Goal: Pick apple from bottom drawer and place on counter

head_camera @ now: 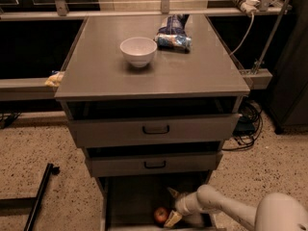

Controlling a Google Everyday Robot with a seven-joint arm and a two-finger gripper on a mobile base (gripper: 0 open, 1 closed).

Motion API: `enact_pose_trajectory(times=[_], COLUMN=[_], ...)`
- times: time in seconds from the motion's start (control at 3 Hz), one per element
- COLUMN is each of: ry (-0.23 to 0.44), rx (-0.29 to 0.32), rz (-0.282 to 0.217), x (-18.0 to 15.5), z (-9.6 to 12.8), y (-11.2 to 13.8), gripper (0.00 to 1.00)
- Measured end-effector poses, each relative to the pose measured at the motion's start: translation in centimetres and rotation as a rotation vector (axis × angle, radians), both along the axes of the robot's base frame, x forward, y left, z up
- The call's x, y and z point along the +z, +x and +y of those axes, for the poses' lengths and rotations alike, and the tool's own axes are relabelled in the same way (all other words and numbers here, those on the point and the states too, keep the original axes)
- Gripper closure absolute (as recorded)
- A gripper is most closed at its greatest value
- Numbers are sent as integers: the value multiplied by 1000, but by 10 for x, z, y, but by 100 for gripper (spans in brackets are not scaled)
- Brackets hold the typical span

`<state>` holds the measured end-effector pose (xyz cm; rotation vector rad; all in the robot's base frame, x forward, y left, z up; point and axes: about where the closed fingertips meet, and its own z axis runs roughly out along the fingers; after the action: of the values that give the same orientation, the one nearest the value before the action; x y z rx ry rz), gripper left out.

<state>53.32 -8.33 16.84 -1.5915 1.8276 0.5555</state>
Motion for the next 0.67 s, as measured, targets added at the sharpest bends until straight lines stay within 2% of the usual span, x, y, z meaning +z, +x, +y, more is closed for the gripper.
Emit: enact_pose_trajectory(times=[0.67], ry=[59], rx=[-11], rz=[-15], x=[-25], z=[0], y=[-3], gripper=[13])
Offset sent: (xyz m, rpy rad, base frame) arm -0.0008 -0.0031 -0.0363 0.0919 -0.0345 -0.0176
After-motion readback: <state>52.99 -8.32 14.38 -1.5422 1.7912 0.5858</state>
